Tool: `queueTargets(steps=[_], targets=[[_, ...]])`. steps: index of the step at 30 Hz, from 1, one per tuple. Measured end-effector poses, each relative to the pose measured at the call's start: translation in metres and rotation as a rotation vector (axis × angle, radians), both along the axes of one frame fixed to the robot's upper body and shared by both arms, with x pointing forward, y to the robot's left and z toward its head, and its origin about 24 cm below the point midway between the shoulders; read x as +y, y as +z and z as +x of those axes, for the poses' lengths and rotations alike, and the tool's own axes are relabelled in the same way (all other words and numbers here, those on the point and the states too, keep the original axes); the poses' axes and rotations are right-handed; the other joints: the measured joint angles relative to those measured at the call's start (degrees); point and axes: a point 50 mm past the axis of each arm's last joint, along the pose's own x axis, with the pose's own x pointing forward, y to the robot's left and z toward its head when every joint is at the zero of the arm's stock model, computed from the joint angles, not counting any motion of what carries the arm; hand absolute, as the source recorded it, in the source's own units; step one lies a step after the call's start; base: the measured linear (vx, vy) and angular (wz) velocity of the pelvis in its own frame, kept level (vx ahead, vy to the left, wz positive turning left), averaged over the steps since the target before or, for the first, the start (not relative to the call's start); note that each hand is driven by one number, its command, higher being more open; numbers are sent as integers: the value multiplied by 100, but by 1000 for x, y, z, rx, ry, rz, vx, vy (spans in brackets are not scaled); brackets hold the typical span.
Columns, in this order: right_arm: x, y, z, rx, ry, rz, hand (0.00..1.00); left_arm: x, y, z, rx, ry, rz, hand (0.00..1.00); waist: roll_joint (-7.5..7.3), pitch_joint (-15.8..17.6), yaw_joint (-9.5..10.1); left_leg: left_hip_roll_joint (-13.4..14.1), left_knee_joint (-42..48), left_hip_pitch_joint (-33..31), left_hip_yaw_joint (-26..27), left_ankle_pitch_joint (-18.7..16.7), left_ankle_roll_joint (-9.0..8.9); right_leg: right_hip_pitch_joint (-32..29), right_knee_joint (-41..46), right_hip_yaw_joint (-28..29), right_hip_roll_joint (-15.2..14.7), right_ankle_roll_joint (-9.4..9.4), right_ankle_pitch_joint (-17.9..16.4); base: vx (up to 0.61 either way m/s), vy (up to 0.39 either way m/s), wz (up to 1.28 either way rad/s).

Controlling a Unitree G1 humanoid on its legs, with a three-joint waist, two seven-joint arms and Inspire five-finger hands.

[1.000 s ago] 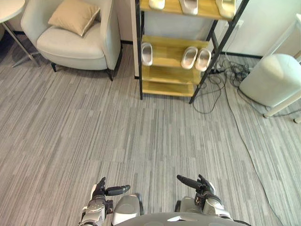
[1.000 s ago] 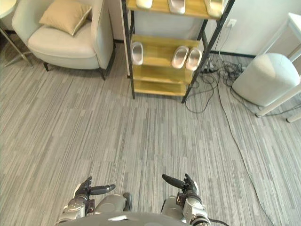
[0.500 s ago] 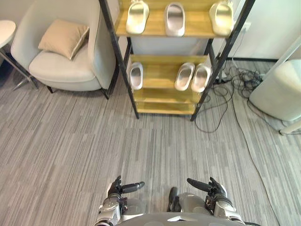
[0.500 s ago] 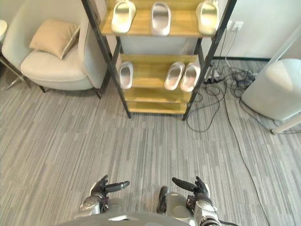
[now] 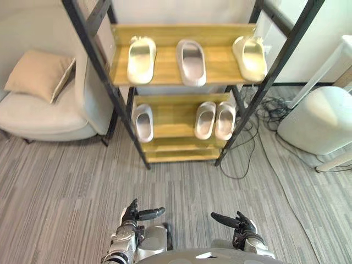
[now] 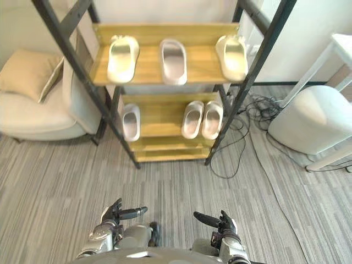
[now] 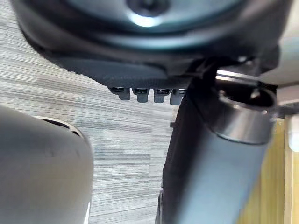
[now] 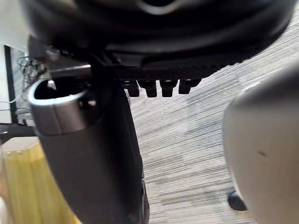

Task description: Organize the slippers on the shoe rack

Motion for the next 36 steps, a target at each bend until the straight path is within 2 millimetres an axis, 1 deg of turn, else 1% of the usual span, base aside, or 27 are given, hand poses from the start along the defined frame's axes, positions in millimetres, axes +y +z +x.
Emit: queueTargets(steps=[1, 2, 4, 5, 6, 7, 8, 9, 10, 11, 12, 13, 15, 16, 17, 18, 21, 22, 23, 24, 25, 26, 27, 29, 30, 32, 36], targets=[[1, 0, 1, -1, 16, -3, 100, 1, 0, -1, 4, 1, 2, 100, -2, -20, -5, 18, -154, 159, -42, 5, -7, -147, -90, -190, -49, -150, -88, 244, -13, 21], [0, 1, 2, -8, 20, -5, 100, 1, -1, -2, 10, 1, 2, 100, 9, -24, -23, 53, -255, 266, -119, 11, -17, -286, -392, -292, -33, -244, -144, 295, -58, 28], [-2, 2, 4, -16, 20, -11, 100, 0, -2, -5, 21, 5, -1, 100, 53, -21, -98, 127, -379, 365, -274, 16, -57, -493, -1127, -223, 75, -267, -150, 347, -147, 42], [-6, 3, 5, -18, 22, -18, 100, -2, -3, -5, 27, 9, -5, 100, 124, -5, -119, 238, -453, 436, -361, -13, -154, -655, -1690, -12, 223, -249, -111, 285, -181, 43], [-8, 3, 6, -20, 22, -21, 100, -3, -3, -5, 26, 11, -7, 100, 184, 26, -127, 333, -481, 487, -444, -54, -238, -772, -2186, 222, 362, -212, 55, 224, -170, 33], [-9, 3, 6, -21, 22, -22, 100, -3, -3, -6, 28, 13, -8, 100, 192, 22, -134, 377, -506, 512, -487, -76, -308, -820, -2528, 379, 425, -206, 243, 234, -206, 27], [-9, 3, 5, -19, 22, -22, 100, -2, -3, -6, 29, 15, -7, 100, 155, 10, -141, 376, -514, 534, -550, -120, -411, -827, -2931, 505, 448, -190, 627, 361, -351, 41], [-9, 2, 3, -10, 10, -17, 100, -2, -4, -8, 33, 30, -9, 100, 115, -18, -145, 376, -512, 591, -717, -232, -610, -706, -2944, 467, 467, -358, 1239, 354, -362, 45], [-11, 2, 2, -7, 4, -22, 100, -9, -5, -10, 37, 46, -32, 100, 269, -59, -133, 519, -512, 604, -796, -247, -635, -674, -2872, 372, 585, -423, 1111, 330, -379, 47], [-15, 2, 1, -10, -12, -26, 100, -14, -7, -13, 42, 58, -52, 100, 379, -118, -138, 665, -516, 607, -856, -296, -720, -679, -2798, 221, 676, -475, 917, 303, -382, 55], [-18, 3, -1, -6, -30, -31, 100, -17, -8, -16, 46, 87, -67, 100, 499, -140, -149, 815, -311, 582, -1001, -311, -776, -525, -2780, 0, 762, -597, 761, 301, -385, 63], [-19, 2, -2, -2, -40, -31, 100, -17, -8, -16, 42, 102, -71, 100, 496, -112, -149, 878, -61, 506, -1047, -321, -793, -388, -2828, -114, 793, -633, 696, 255, -308, 78], [-19, 1, -8, 6, -48, -28, 100, -16, -6, -12, 19, 129, -79, 100, 487, -80, -121, 1063, 1228, -16, -1045, -325, -887, 43, -3009, -415, 854, -715, 558, 218, -230, 71], [-19, 1, -10, 9, -49, -28, 100, -14, -4, -11, 3, 143, -77, 100, 470, -67, -95, 1243, 2057, -347, -891, -315, -943, 267, -3129, -546, 912, -760, 510, 220, -215, 45], [-19, 0, -10, 10, -49, -28, 100, -14, -4, -10, -2, 144, -77, 100, 476, -66, -81, 1286, 2208, -417, -821, -316, -943, 319, -3163, -578, 924, -765, 507, 216, -146, 33], [-18, 1, -9, 4, -50, -25, 100, -13, -2, -8, -12, 138, -75, 100, 475, -68, -65, 1381, 2593, -711, -412, -341, -914, 586, -3412, -629, 962, -782, 496, 171, -59, 14], [-17, 1, -8, 1, -51, -22, 100, -13, -2, -6, -16, 134, -72, 100, 458, -56, -61, 1206, 2141, -865, -260, -439, -905, 759, -3578, -624, 897, -766, 514, 204, 54, 4], [-16, 1, -8, 1, -52, -19, 100, -12, -1, -4, -20, 122, -67, 100, 406, -24, -54, 1007, 1676, -867, -268, -436, -907, 832, -3622, -605, 789, -761, 516, 196, 152, -3], [-13, 0, -7, 4, -52, -12, 100, -10, 0, -2, -23, 105, -57, 100, 341, 16, -56, 685, 746, -811, -337, -243, -959, 913, -3678, -573, 632, -672, 534, 175, 193, -6], [-15, 0, -8, 8, -51, -15, 100, -11, -1, -3, -19, 96, -58, 100, 381, -5, -58, 551, 213, -771, -422, 367, -838, 938, -3721, -523, 611, -585, 558, 178, 194, -12], [-17, 0, -10, 16, -49, -19, 100, -13, -1, -3, -15, 87, -59, 100, 352, -28, -33, 469, 132, -662, -390, 433, -665, 956, -3789, -439, 596, -509, 571, 202, 194, -4], [-12, -1, -10, 23, -41, -9, 100, -10, -1, -4, -11, 71, -45, 100, 269, -53, -54, 359, -3, -618, -387, 472, -636, 977, -3926, -376, 522, -402, 640, 208, 190, 5], [-6, -2, -9, 22, -30, 5, 100, -6, 0, -2, -18, 67, -36, 100, 132, -58, -57, 236, -41, -618, -370, 473, -630, 1019, -4050, -272, 409, -382, 651, 199, 184, 12], [-2, -2, -8, 19, -26, 13, 100, -4, 0, -1, -17, 66, -32, 100, 57, -71, -39, 140, -84, -547, -351, 482, -605, 1119, -4104, -269, 322, -324, 691, 130, 123, 7], [0, -2, -8, 18, -23, 17, 100, -3, -1, -3, -11, 64, -30, 100, 33, -85, -37, 81, -281, -377, -340, 519, -547, 1189, -4119, -268, 279, -324, 691, 106, 82, 5], [1, -2, -7, 14, -19, 20, 100, -4, -1, -4, -3, 45, -26, 100, 30, -112, -38, 45, -522, -205, -338, 568, -485, 1245, -4129, -263, 266, -324, 691, 49, 23, 1], [5, -2, -5, 10, 54, 11, 100, -6, -2, -5, 13, -19, -9, 100, 12, -146, -77, -48, -1146, 63, -423, 901, -491, 1286, -4198, -294, 268, -321, 693, -12, -27, 7]])
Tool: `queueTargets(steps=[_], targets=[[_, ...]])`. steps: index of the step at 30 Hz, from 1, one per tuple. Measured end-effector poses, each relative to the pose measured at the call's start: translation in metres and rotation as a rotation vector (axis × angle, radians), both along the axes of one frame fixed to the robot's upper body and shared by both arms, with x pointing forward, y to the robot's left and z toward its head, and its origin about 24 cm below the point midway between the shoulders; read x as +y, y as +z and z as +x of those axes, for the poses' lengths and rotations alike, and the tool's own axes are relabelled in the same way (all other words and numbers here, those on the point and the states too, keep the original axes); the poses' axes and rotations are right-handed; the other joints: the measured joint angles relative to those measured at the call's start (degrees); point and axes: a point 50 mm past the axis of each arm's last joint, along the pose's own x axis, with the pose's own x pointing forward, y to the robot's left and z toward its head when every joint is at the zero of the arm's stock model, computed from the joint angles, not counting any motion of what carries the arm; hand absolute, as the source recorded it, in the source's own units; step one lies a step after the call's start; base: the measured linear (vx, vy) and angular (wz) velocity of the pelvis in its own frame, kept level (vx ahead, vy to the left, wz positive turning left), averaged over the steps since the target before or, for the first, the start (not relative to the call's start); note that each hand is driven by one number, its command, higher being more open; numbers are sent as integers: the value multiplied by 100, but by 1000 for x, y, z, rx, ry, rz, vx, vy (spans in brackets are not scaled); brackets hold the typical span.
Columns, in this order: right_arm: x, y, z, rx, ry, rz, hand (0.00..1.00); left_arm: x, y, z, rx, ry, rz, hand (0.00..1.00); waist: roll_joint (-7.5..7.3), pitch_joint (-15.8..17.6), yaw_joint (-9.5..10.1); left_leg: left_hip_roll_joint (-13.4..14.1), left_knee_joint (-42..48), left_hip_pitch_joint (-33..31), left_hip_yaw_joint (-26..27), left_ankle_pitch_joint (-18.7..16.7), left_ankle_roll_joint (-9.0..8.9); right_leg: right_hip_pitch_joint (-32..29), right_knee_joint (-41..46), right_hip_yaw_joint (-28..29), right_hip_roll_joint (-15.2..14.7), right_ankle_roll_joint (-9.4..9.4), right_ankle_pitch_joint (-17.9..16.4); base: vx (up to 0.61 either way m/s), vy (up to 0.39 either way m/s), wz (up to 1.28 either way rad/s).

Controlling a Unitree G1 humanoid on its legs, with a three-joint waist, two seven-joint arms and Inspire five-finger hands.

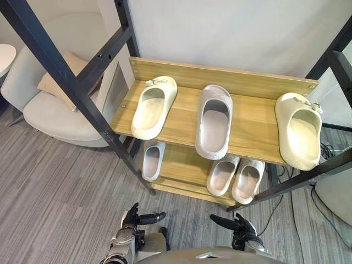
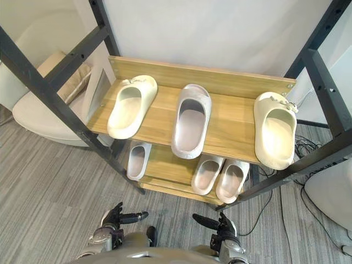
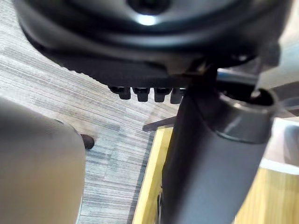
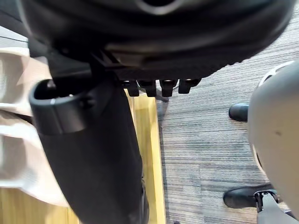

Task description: Organize the slippers on the shoe rack

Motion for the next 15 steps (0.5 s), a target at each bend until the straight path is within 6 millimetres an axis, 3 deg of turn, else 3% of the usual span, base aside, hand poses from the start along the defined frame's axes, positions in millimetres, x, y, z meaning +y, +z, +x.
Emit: queueTargets(steps=[5, 8, 13, 15], targets=[[4, -1, -2, 21, 130, -16, 100, -3, -1, -1, 11, -55, 0, 100, 23, -14, -24, -6, -796, 202, -226, 536, -19, -28, -76, -143, 77, 2, 1, -73, -78, 19], [8, 0, 3, 15, 214, -20, 100, -2, -1, 1, 12, -78, 10, 100, 26, -14, -24, -20, -895, 184, -334, 650, -9, -60, -74, -192, 79, 4, 2, -108, -13, 16], [29, 4, 20, -18, 487, -35, 100, -3, -1, 1, 12, -87, 11, 100, 27, -16, -20, -37, -928, 131, -456, 757, 26, -89, -57, -242, 76, 51, 8, -124, 20, 12], [50, 7, 26, -46, 640, -21, 100, -3, 0, 3, 7, -88, 10, 100, 25, -17, -5, -43, -929, 73, -559, 780, -2, -88, -71, -321, 79, 73, -16, -82, 11, 20]])
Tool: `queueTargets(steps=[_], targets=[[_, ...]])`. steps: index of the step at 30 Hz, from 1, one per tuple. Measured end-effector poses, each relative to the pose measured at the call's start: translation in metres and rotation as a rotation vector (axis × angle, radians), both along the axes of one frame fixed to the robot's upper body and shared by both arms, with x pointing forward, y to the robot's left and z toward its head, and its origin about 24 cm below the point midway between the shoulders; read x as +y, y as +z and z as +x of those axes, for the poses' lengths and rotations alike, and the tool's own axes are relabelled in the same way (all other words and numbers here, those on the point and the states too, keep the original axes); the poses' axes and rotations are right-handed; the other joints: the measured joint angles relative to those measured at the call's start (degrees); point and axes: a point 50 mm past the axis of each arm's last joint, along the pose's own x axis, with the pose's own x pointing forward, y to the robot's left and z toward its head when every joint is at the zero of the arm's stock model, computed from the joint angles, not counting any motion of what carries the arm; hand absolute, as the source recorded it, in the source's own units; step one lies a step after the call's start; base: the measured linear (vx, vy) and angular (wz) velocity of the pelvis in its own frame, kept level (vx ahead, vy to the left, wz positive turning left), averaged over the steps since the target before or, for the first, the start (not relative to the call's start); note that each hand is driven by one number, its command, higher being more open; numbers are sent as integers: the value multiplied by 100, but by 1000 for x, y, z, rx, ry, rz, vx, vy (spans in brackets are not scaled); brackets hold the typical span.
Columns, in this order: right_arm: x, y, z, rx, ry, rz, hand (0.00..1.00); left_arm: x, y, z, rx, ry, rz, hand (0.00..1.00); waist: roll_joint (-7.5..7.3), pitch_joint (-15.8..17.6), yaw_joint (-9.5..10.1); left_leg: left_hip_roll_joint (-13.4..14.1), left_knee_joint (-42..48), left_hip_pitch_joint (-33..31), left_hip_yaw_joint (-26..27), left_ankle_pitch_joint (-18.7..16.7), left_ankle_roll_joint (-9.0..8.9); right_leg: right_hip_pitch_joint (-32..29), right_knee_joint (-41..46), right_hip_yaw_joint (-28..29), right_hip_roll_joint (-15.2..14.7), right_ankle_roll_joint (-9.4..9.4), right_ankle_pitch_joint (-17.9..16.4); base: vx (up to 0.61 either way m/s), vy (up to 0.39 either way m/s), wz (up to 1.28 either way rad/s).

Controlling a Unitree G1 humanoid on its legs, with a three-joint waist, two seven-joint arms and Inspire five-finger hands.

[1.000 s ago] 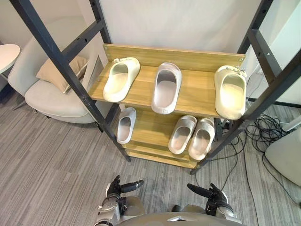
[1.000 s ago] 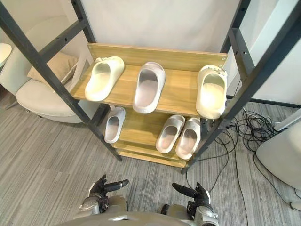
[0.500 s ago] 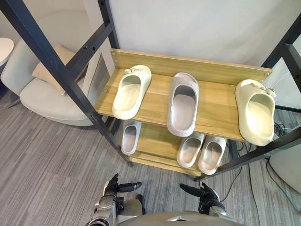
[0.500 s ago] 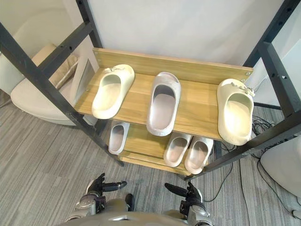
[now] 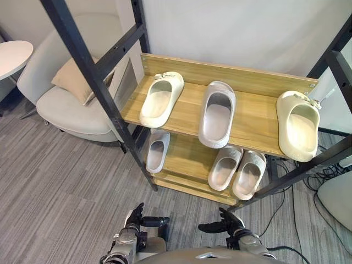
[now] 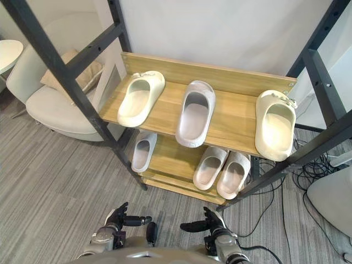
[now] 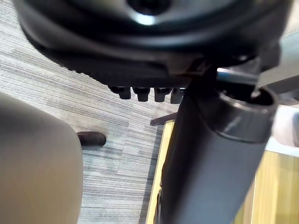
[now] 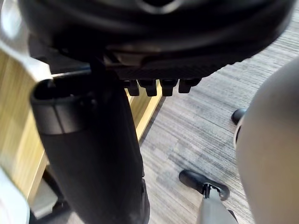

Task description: Organize the slippers on the shoe rack

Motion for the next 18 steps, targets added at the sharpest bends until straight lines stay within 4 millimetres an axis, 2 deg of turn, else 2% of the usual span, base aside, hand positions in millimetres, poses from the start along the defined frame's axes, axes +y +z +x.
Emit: queueTargets(steps=[1, 3, 5, 7, 11, 15, 18], targets=[[4, 0, 0, -3, 20, 7, 100, 0, 0, 0, -1, 0, 0, 100, 0, 0, 4, -2, 0, -8, -14, 4, -1, 0, -4, -8, 1, 0, 0, -33, 7, 14], [31, 6, 5, -34, 149, 62, 100, 0, 0, 1, -4, 1, 2, 100, -4, -3, 21, -17, 2, -46, -79, 44, 43, -1, -25, -43, 6, -2, 12, -2, 1, 12], [47, 13, 11, -71, 225, 97, 100, 0, 1, 2, -7, 2, 5, 100, -5, -3, 52, -24, 12, -70, -88, 46, 44, -13, -43, -50, 8, 10, 45, 8, -1, 4], [69, 27, 22, -140, 306, 164, 100, 0, 2, 4, -13, 0, 9, 100, -15, -8, 129, -35, 34, -88, -92, 56, 49, -15, -62, -52, 12, 15, 59, 36, -5, 1], [106, 70, 46, -312, 393, 362, 100, 0, 2, 5, -19, -1, 28, 100, -81, -48, 188, -34, 35, -103, -107, 56, 49, 5, -141, -39, 32, -30, 94, 9, -2, 0], [122, 104, 55, -427, 447, 498, 100, -1, 2, 6, -20, -24, 42, 100, -108, -64, 202, -20, 35, -94, -97, 56, 49, 5, -143, -10, 45, -52, 112, -11, 2, -2], [133, 141, 58, -538, 498, 647, 100, 0, 3, 6, -19, -38, 57, 100, -121, -73, 217, 17, 33, -53, -54, 55, 48, 2, -118, 58, 63, -51, 126, -52, 7, -9]])
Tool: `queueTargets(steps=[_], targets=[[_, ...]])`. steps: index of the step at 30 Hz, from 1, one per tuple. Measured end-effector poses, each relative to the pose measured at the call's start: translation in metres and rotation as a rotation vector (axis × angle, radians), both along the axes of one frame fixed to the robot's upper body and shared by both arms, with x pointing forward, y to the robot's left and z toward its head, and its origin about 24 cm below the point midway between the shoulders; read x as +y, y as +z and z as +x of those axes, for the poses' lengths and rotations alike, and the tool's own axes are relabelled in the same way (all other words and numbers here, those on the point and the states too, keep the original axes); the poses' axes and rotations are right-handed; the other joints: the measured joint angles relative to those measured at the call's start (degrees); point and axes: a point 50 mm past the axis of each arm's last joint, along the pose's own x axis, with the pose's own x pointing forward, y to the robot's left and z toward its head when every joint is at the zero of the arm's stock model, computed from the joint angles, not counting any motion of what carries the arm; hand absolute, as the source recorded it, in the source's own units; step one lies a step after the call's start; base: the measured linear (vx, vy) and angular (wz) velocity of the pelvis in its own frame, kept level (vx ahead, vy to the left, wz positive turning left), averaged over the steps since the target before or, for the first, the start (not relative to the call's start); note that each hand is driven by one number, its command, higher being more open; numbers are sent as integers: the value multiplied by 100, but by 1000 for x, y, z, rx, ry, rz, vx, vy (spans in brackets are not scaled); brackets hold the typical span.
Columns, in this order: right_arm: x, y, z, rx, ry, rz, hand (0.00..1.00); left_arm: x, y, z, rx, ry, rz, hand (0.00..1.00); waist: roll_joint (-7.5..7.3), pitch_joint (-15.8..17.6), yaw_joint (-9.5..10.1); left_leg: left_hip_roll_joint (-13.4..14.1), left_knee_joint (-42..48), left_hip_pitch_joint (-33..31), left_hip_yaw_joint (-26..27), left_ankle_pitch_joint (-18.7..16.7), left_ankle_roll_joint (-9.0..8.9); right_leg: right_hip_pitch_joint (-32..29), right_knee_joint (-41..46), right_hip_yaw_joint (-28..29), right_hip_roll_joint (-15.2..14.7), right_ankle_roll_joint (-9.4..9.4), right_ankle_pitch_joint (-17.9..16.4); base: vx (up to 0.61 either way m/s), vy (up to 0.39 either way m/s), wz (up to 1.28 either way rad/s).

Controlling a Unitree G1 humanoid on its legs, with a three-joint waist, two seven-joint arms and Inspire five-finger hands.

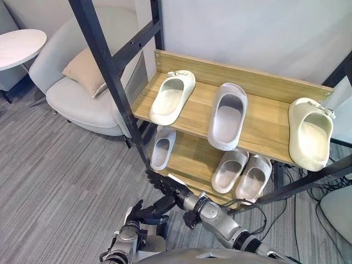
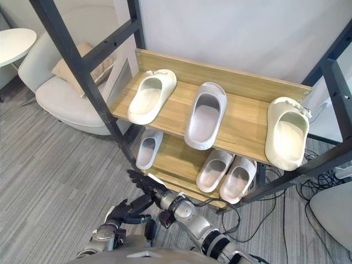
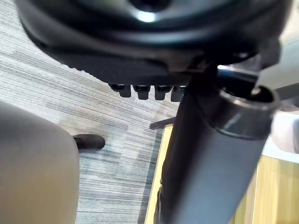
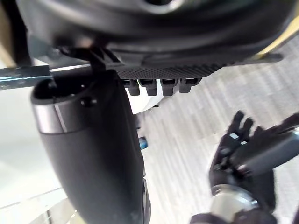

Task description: Organize the slippers on the shoe rack

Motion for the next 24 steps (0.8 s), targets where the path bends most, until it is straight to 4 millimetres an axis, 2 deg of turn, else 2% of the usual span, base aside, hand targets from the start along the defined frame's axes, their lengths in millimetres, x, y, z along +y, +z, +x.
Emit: queueTargets(steps=[2, 5, 6, 9, 12, 15, 18, 24], targets=[[3, 20, -1, -52, 23, 73, 100, 0, 0, 0, 1, -1, 2, 100, 2, -1, -2, 31, -1, 18, 35, 0, -7, -12, 19, 46, 13, -2, 0, -76, -1, -13], [1, 71, -3, -204, 63, 231, 100, 0, 0, 2, 0, -28, 11, 100, 12, -5, -36, 109, -3, 40, 128, 5, -24, -63, 77, 148, 38, -15, 2, -50, -7, -16], [-4, 96, -5, -280, 70, 314, 100, 0, 0, 1, 2, -44, 15, 100, 19, -17, -79, 124, -2, 54, 144, 10, -30, -62, 83, 167, 50, -25, 9, -33, -10, -8], [-19, 141, -5, -445, 39, 483, 100, -3, -1, -1, 15, -66, 18, 100, 66, -72, -121, 134, -1, 101, 196, 13, -35, -47, 91, 225, 83, -47, 24, -19, -11, -10], [-35, 167, -4, -576, -28, 564, 100, -6, -4, -6, 37, -78, 16, 100, 135, -174, -196, 160, -1, 124, 234, 16, -40, -44, 87, 271, 118, -71, 39, -23, -15, -9], [-44, 180, -3, -662, -87, 583, 100, -7, -5, -8, 48, -86, 11, 100, 185, -213, -261, 211, -2, 153, 267, 28, -58, -40, 87, 327, 167, -101, 58, -27, -22, -8], [-49, 183, -2, -712, -131, 562, 100, -9, -5, -8, 48, -99, 11, 100, 192, -217, -264, 248, -3, 178, 267, 40, -76, -19, 86, 337, 199, -115, 66, -30, -27, -3], [-73, 190, 9, -970, -360, 331, 100, -10, -6, -10, 48, -101, 10, 100, 219, -242, -295, 327, -31, 184, 253, 73, -125, -19, 100, 342, 249, -141, 68, -27, -16, 0]])
